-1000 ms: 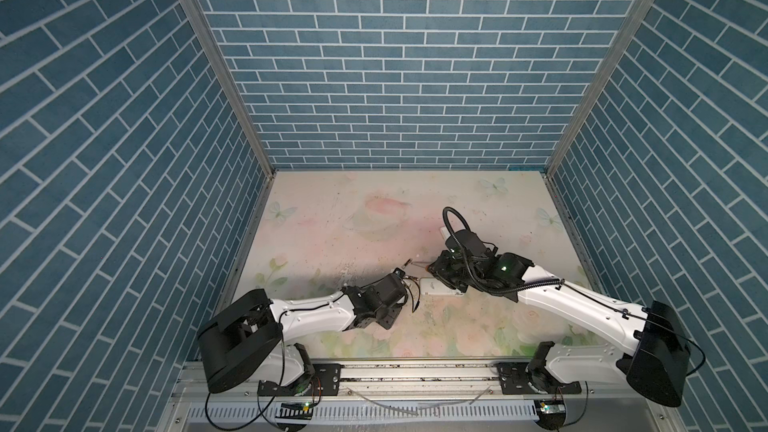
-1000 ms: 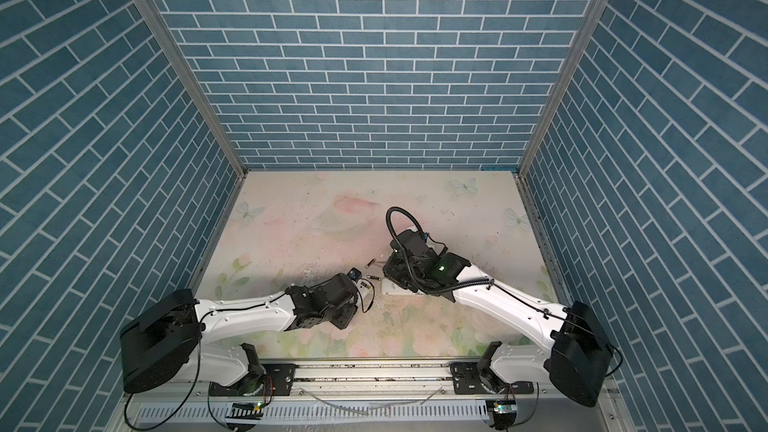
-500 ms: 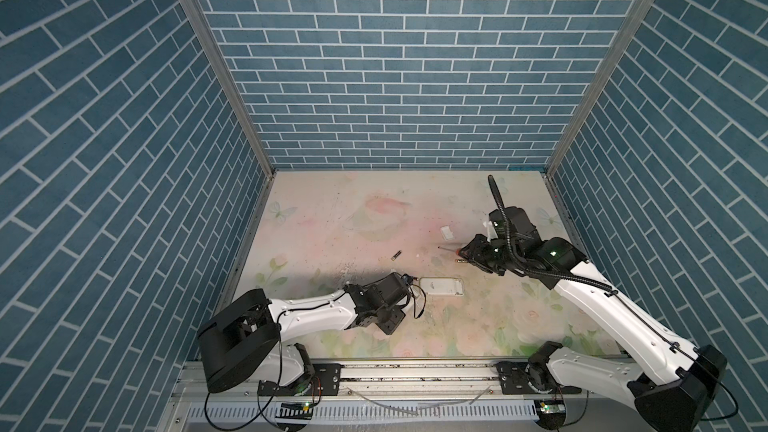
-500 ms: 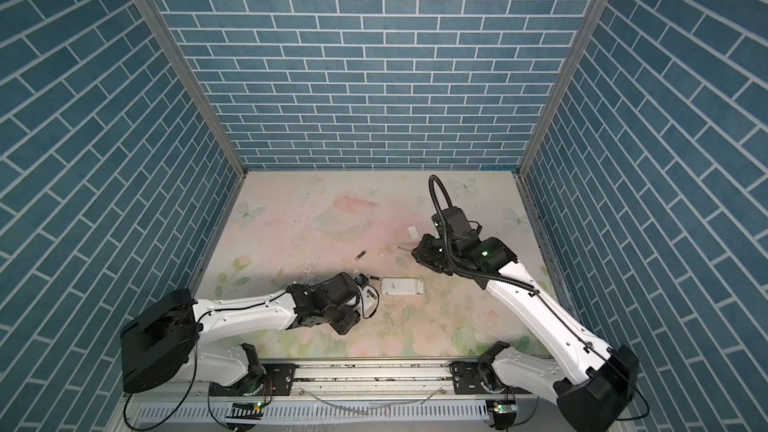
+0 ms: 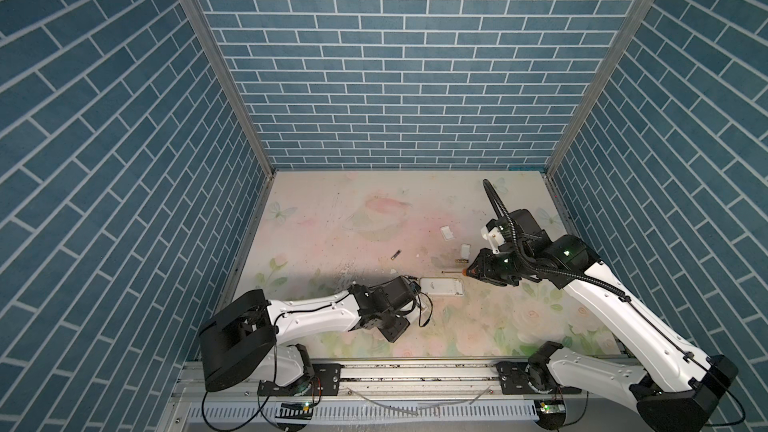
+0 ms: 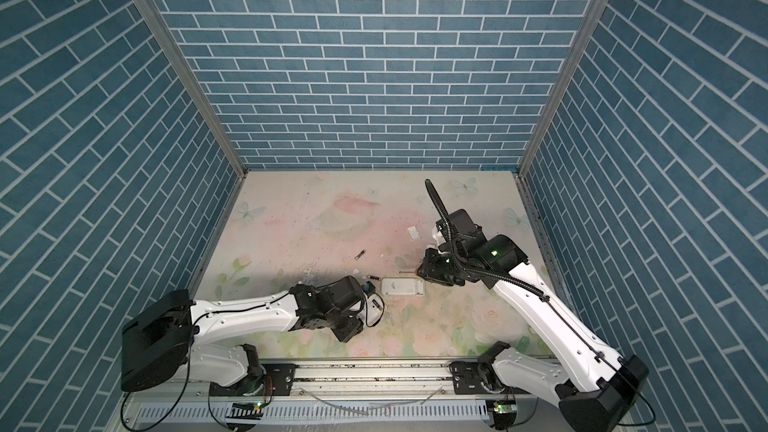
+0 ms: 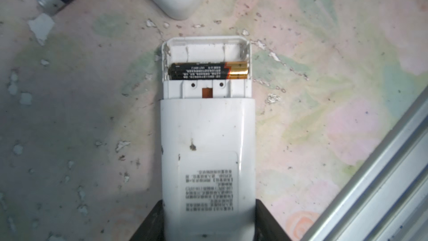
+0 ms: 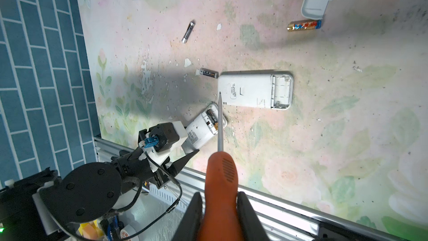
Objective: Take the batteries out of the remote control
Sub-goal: 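Move the screwdriver tip to the remaining battery's end with the right gripper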
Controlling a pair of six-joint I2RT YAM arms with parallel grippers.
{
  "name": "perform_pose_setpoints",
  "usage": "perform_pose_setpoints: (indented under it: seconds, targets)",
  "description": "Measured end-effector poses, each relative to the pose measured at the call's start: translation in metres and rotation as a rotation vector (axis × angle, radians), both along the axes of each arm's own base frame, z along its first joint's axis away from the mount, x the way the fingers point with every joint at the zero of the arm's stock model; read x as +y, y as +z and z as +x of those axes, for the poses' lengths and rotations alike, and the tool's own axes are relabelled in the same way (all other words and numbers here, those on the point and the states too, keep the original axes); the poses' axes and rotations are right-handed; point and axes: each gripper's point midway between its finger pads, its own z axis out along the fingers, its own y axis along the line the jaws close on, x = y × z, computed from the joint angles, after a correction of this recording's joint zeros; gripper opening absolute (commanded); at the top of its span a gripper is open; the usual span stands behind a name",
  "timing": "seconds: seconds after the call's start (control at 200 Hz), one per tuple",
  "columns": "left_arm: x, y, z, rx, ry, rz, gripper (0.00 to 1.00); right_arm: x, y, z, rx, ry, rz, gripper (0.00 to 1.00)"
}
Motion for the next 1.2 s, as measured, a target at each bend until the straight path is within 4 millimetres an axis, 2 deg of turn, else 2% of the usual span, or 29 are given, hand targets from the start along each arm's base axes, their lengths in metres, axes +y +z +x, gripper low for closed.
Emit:
perform_pose_setpoints:
  seconds: [0.26,0.44,0.575,0.905,1.2]
  targets:
    - [-0.017,0.002,0.000,-0.035,-0.101,0.017,0.05,0.002,-0.010,-0.015,0.052,0.090,-0.004,0.00]
    - [-0.020,-0.005,0.007,-0.065,-0.150,0.059,0.03,-0.002,-0.038,-0.027,0.117,0.120,-0.031,0.00]
    - [-0.022,-0.006,0.010,-0.087,-0.173,0.066,0.03,-0.003,-0.048,-0.032,0.139,0.129,-0.033,0.00]
    - [-0.024,-0.004,0.012,-0.113,-0.215,0.068,0.02,-0.002,-0.064,-0.034,0.116,0.172,-0.025,0.00]
    - [-0.026,-0.004,0.013,-0.121,-0.238,0.070,0.00,0.003,-0.065,-0.029,0.064,0.225,-0.010,0.00]
